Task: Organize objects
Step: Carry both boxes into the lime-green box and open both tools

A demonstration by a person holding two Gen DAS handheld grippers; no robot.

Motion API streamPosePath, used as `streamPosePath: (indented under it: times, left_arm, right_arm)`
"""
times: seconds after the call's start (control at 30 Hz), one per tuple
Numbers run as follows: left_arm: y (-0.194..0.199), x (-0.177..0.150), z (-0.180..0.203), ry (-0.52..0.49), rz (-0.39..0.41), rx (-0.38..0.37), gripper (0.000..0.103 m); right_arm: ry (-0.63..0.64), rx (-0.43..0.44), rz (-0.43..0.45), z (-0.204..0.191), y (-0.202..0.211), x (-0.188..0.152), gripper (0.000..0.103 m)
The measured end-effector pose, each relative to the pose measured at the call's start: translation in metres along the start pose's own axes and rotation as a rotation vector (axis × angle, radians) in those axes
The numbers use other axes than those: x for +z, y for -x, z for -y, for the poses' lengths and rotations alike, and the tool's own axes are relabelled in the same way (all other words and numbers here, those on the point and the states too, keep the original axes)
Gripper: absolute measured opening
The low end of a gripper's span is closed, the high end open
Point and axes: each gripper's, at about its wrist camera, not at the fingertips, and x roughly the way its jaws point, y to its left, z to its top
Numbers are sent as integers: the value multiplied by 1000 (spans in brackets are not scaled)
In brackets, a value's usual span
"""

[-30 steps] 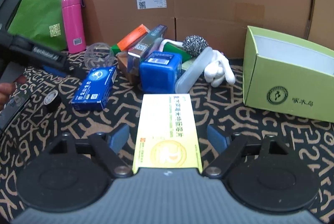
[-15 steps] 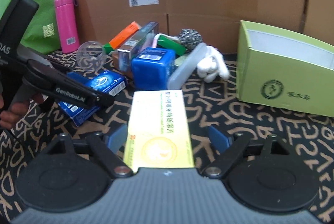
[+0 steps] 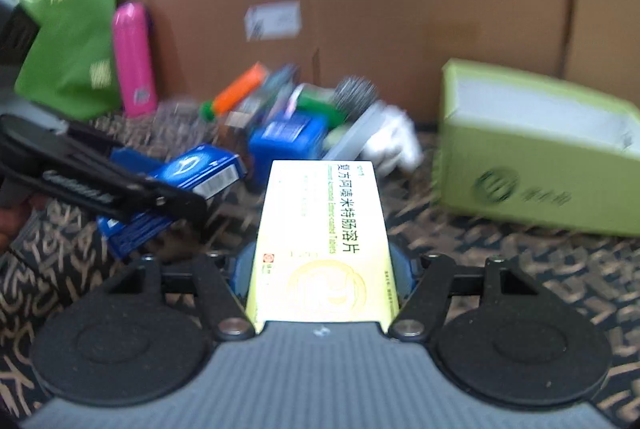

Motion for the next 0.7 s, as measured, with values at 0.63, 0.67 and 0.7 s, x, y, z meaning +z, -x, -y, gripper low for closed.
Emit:
streamPosePath:
  times: [0.63,0.67,0.7]
  left_arm:
    - [-142,167,94,160,72,-54,60]
    - [-155,170,95,167,53,-49,60]
    - [-164,171,96,169,40,-50,60]
  right_arm:
    - [-107,-390,65,158,-59,96,65]
    - [-120,-379,45,164,-68,96,65]
    - [-131,-365,23,169,-75,96,65]
